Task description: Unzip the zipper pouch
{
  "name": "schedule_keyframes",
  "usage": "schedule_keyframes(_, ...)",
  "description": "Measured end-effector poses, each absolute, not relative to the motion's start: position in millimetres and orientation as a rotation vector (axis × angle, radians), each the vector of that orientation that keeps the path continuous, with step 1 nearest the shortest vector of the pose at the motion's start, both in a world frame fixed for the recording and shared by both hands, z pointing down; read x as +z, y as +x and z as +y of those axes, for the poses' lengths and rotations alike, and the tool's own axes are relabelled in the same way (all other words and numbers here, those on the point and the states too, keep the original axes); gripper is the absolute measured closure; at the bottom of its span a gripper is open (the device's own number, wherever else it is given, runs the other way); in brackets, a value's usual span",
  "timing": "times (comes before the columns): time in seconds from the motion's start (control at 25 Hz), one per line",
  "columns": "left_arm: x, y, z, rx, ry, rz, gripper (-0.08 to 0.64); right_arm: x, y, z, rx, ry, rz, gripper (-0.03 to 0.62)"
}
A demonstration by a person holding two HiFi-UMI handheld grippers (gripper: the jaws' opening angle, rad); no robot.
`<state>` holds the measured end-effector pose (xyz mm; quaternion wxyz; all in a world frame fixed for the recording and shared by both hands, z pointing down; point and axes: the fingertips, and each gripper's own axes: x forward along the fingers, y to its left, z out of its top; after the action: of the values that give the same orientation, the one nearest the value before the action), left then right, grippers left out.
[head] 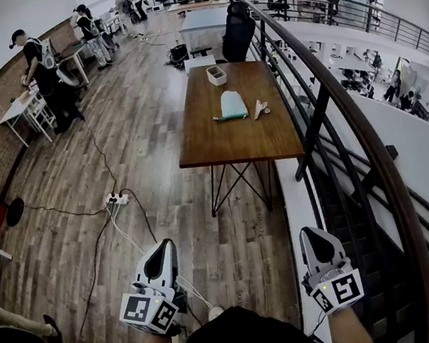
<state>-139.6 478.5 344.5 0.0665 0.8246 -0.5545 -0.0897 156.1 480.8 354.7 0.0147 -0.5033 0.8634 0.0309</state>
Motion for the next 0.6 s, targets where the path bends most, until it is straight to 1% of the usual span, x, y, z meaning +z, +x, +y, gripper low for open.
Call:
schedule_keyframes(0.28,360,-163,484,-0.226,2.462,-1.659,0.548,356,135,488,0.103,-1.589,2.731,0.6)
schedule_keyframes(0.6,370,-169,473,-0.193,2.48,-1.605,0.548,367,128,480,0.015,-1.616,2.689,0.598)
